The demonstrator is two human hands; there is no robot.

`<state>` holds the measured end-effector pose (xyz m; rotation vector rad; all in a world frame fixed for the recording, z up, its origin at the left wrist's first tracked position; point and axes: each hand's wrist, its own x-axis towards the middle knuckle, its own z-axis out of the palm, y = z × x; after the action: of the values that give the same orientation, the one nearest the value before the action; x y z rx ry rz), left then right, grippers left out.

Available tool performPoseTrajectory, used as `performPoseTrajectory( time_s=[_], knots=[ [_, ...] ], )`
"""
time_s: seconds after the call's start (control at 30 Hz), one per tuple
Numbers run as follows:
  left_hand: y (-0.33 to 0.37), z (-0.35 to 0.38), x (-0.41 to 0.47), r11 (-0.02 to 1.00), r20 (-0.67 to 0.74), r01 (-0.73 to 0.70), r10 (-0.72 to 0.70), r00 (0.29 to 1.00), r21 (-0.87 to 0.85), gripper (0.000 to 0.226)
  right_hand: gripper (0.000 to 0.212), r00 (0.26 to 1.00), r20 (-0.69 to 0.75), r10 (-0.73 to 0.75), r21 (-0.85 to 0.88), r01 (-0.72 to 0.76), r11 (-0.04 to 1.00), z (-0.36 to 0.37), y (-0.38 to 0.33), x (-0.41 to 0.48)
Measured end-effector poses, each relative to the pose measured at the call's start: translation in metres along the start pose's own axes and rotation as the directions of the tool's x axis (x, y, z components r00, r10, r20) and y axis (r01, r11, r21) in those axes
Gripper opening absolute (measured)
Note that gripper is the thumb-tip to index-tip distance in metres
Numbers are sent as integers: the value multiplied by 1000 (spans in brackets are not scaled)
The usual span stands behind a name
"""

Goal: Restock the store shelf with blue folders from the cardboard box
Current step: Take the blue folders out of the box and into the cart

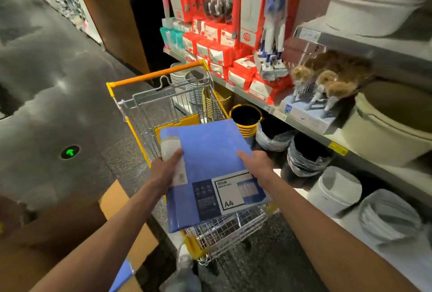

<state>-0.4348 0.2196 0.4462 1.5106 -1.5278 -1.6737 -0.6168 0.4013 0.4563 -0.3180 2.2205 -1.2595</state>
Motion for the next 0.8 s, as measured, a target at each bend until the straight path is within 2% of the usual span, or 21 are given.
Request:
performPoseTrajectory(
  time_s=[0.1, 0.2, 0.3, 0.37, 0.5, 0.57, 0.7, 0.8],
  knots=[
    [5, 5, 28, 998, -45, -29, 31, 998, 49, 37, 38, 997, 49, 67, -72, -64, 995, 20, 0, 36],
    [4, 8, 68, 997, -42, -61, 62, 997, 47, 33, 28, 987, 81, 136, -55, -132, 990, 40, -4, 60],
    [-3, 13, 133, 995, -34, -47, 51, 998, 88, 59, 35, 980, 44, 193, -109, -188, 976, 69, -2, 92],
    [-21, 20, 196, 995, -8, -13, 14, 1000, 103, 74, 31, 971, 35, 236, -145, -228, 963, 91, 3, 124],
    [-39, 40, 261, 981, -4, -10, 11, 1000, 196, 83, 27, 960, 55, 276, -165, -264, 950, 110, 5, 152],
    [-26, 52, 262, 978, 23, -4, -1, 1000, 210, 77, 20, 939, 69, 338, -128, -328, 936, 117, 5, 160],
    [-27, 85, 284, 970, 31, 77, -87, 996, 231, 51, 10, 882, 129, 453, -66, -449, 891, 129, 19, 173],
    [-41, 111, 301, 953, 68, 121, -145, 987, 278, 54, 6, 844, 96, 528, 34, -533, 845, 133, 21, 182]
  ],
)
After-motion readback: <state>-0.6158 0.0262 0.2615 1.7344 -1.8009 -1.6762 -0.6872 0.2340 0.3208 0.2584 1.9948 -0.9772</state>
